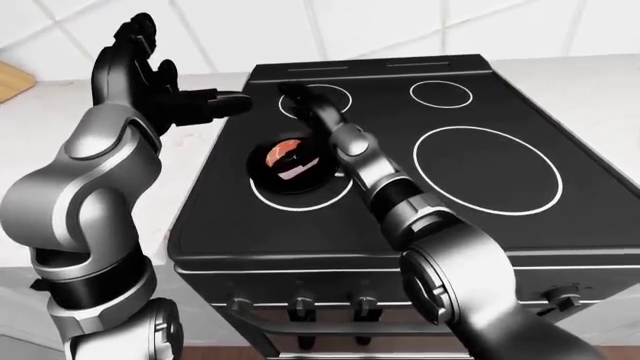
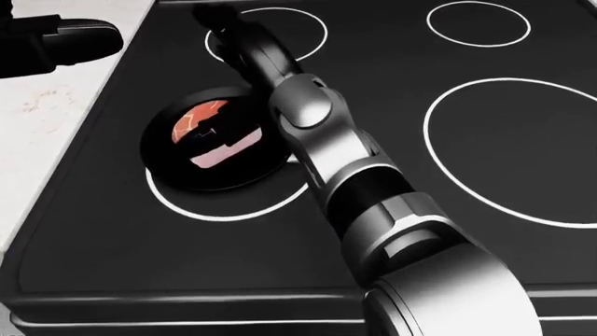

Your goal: Pick the pork loin from the plate and place it in the pan.

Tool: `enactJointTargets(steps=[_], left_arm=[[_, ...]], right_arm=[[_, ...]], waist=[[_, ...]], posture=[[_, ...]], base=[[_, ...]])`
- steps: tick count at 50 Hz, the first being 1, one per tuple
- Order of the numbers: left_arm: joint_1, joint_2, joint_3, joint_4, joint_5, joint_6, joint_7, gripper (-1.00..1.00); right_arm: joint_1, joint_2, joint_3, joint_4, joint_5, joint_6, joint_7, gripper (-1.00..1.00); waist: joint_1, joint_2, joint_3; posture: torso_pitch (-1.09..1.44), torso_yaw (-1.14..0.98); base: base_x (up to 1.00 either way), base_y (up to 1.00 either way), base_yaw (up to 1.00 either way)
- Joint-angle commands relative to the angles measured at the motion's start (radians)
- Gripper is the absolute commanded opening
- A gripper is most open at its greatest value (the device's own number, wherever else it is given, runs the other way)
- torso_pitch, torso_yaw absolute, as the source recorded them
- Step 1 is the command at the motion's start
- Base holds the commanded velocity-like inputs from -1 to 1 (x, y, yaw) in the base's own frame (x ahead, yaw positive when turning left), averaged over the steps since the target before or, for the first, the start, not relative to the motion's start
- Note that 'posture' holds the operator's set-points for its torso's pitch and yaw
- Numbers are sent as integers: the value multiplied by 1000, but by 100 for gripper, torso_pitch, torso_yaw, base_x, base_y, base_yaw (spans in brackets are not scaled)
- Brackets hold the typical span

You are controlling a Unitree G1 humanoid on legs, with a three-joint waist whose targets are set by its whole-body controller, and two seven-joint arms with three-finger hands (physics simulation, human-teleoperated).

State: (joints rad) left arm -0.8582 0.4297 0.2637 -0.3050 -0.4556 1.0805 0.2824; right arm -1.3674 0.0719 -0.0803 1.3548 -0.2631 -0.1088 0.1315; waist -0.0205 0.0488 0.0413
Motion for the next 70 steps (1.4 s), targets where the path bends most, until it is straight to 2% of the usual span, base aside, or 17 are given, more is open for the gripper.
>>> enactJointTargets(steps=[1,7,14,21,29,37,48,61,67,70], left_arm=[[-33,14,12,-25,3,-26,3,100],[-42,15,9,-21,5,-24,3,100],[-57,5,-7,2,15,-50,-7,100],[-109,-9,-32,30,34,-59,-10,100],[-133,-33,-50,42,55,-75,-7,100],[-153,-55,-64,110,94,-130,-19,100],[-175,-46,-53,177,105,-179,-30,100],[-140,-38,-51,218,128,-278,-46,100],[-136,-32,-44,232,130,-304,-53,100],[-137,-30,-35,247,128,-335,-47,100]], right_arm=[[-51,-12,-5,-46,9,-22,-7,100],[-91,-23,-3,-57,18,22,-10,100],[-158,-62,-33,-98,97,145,-39,100],[-190,-140,1,-223,126,326,-57,100],[-105,-220,31,-564,127,589,-40,100],[6,-299,30,-961,81,873,29,100],[116,-388,16,-1329,3,1124,137,100],[177,-486,-3,-1543,-87,1270,268,100],[196,-500,-2,-1566,-129,1253,298,100],[205,-493,-18,-1579,-138,1220,305,100]], waist=[[-1,6,-31],[-1,6,-30],[2,2,-28],[7,-8,-25],[12,-19,-20],[19,-32,-16],[20,-40,-14],[20,-43,-14],[18,-42,-12],[17,-42,-12]], posture=[[0,0],[0,0],[0,0],[0,0],[0,0],[0,0],[0,0],[0,0],[0,0],[0,0]], base=[[0,0,0],[0,0,0],[0,0,0],[0,0,0],[0,0,0],[0,0,0],[0,0,0],[0,0,0],[0,0,0],[0,0,0]])
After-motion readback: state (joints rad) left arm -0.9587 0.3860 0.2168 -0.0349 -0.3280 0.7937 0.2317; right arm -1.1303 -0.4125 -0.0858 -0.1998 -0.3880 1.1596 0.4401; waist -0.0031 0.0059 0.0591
